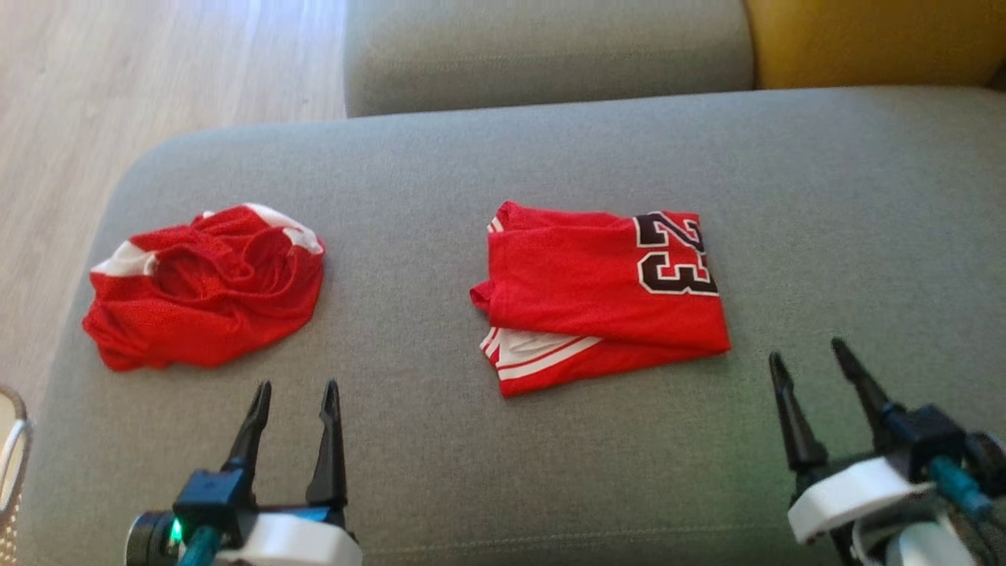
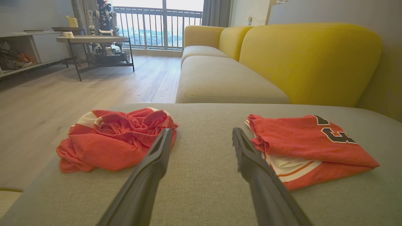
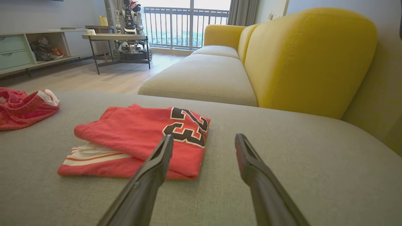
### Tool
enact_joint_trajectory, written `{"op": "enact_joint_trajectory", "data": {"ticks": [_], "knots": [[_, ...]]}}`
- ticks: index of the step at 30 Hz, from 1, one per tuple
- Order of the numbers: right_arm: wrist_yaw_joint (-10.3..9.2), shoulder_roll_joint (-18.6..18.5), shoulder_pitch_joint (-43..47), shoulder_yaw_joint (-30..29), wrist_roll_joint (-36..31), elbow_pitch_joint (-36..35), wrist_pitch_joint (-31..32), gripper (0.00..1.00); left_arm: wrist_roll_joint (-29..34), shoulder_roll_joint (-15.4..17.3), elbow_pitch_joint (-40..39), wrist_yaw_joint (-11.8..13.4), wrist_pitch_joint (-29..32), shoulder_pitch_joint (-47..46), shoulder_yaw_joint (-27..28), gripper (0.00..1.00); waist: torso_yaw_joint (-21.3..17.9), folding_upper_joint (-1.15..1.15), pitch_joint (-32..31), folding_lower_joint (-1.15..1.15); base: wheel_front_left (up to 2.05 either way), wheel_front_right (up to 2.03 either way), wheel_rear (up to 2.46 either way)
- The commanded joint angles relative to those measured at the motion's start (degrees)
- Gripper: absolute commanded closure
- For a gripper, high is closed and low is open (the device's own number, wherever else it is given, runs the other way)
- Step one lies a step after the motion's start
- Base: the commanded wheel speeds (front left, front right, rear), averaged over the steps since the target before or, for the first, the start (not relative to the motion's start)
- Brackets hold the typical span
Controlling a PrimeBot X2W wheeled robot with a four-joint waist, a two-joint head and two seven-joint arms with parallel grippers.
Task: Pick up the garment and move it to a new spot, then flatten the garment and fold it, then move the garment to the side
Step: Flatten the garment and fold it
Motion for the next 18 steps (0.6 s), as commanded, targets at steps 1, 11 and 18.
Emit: {"op": "enact_joint_trajectory", "data": {"ticks": [1, 11, 18], "knots": [[-0.02, -0.2, -0.4, 1.8, 0.2, -1.4, -0.7, 0.00, 1.2, -0.3, -2.1, -0.5, -0.7, -0.7, 2.8, 0.00, -0.4, 0.00, -0.7, 0.01, 0.00, 0.00, 0.00], [-0.02, -0.2, 3.2, 3.4, 3.2, -5.8, -0.8, 0.00, 6.4, -4.5, -2.5, -3.0, -0.7, 3.3, 6.9, 0.00, -0.8, 0.00, -2.9, 0.01, 0.00, 0.00, 0.00], [-0.02, -0.2, 5.0, 4.1, 4.2, -5.8, -0.8, 0.00, 8.3, -6.3, -1.9, -4.9, -0.7, 4.8, 8.9, 0.00, -0.7, 0.00, -4.1, 0.01, 0.00, 0.00, 0.00]]}}
